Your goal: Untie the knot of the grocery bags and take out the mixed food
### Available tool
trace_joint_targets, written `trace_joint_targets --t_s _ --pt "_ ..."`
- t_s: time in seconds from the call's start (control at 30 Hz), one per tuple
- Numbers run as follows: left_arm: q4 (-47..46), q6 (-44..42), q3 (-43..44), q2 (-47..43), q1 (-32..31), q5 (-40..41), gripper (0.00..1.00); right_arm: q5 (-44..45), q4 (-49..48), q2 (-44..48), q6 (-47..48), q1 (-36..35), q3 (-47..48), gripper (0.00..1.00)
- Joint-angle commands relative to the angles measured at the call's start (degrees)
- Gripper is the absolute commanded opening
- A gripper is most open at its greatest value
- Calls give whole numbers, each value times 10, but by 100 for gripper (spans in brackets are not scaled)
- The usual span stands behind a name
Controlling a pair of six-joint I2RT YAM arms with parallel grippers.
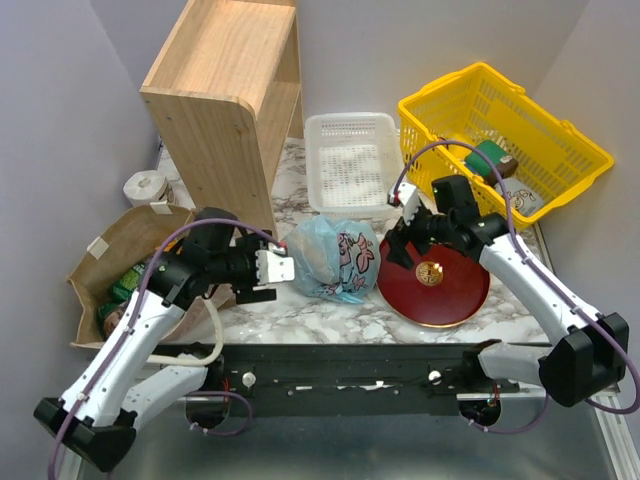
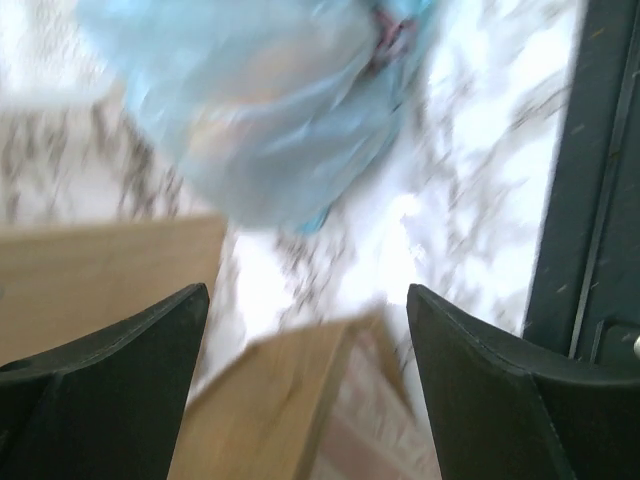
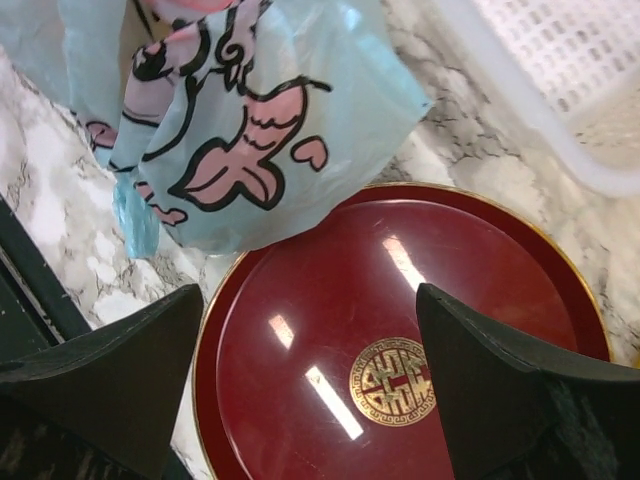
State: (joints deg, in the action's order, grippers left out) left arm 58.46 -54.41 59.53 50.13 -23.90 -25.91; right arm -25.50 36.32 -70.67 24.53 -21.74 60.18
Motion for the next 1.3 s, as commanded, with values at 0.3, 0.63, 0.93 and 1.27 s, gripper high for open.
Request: trace_joint_targets --t_s 0.3,0.63,0.93,1.27 --pt "-365 278 -130 98 -111 79 91 -41 -99 -74 12 -89 -63 100" --pt "-486 309 -205 135 -116 198 47 15 -150 -176 12 -109 -44 86" --pt "-309 304 -151 63 -113 61 0 -111 -13 -84 42 -109 -29 17" --pt "-133 319 -6 15 -106 -29 0 -206 276 -22 171 -118 77 1"
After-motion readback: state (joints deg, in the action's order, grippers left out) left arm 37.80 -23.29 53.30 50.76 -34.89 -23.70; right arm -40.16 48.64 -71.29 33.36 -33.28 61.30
